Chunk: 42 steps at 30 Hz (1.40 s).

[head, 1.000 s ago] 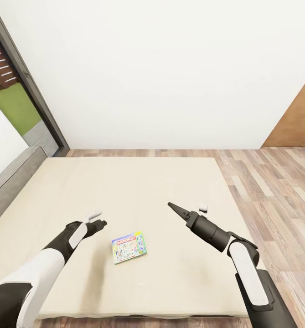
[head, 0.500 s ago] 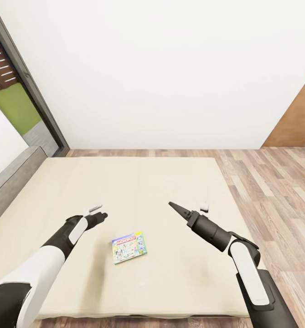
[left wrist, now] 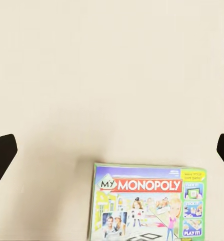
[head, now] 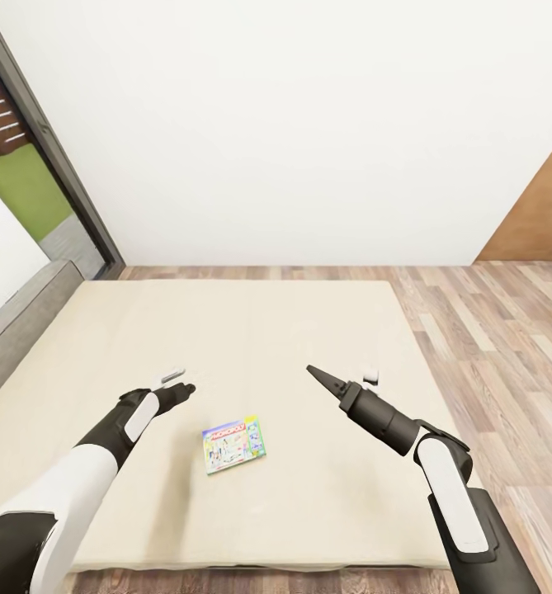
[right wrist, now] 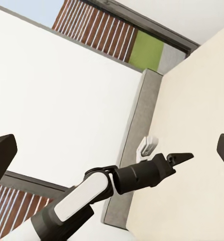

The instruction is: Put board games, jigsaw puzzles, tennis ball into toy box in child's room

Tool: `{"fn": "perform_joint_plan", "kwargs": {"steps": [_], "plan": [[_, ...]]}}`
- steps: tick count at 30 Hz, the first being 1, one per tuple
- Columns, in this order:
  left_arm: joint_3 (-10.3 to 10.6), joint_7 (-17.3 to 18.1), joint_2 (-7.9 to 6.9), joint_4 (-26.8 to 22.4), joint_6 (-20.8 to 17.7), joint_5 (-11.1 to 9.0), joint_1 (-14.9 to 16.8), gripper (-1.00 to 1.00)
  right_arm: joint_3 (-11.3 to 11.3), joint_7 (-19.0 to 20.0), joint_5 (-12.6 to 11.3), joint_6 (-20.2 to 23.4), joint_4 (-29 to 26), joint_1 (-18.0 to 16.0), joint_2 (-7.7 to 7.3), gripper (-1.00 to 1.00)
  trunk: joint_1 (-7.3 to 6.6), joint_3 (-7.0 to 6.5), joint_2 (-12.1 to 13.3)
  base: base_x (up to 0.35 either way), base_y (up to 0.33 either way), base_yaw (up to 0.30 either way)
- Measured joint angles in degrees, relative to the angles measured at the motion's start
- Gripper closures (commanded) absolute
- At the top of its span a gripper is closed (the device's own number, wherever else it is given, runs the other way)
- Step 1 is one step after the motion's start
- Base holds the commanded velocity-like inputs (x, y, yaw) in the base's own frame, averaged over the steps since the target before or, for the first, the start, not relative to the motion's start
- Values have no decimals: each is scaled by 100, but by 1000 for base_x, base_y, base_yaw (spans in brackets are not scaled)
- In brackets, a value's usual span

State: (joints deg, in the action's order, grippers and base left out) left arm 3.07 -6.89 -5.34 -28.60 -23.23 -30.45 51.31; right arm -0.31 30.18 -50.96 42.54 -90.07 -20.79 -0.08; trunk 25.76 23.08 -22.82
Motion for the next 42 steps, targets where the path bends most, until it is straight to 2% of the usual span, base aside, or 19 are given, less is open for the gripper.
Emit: {"fn": "perform_joint_plan", "kwargs": {"steps": [16, 22, 27, 37, 42], "plan": [[-29, -5, -14, 374, -39, 28, 15, -100, 4, -24, 13, 74, -9, 0, -6, -100, 0, 148, 0, 0, 0, 0], [-29, -17, -10, 383, -527, 42, 127, -100, 7, -120, 14, 226, -56, 0, -8, -100, 0, 204, 0, 0, 0, 0], [-29, -36, 9, 384, -765, 113, 232, -100, 14, -160, 15, 270, -83, 0, -14, -100, 0, 250, 0, 0, 0, 0], [-21, -44, 4, 384, -804, 165, 262, -100, 12, -154, 12, 372, -96, -3, -34, -100, 0, 343, 0, 0, 0, 0], [-13, -54, 26, 395, -688, 170, 264, -100, 9, -153, 9, 486, -99, -6, -34, -100, 0, 390, 0, 0, 0, 0]]}}
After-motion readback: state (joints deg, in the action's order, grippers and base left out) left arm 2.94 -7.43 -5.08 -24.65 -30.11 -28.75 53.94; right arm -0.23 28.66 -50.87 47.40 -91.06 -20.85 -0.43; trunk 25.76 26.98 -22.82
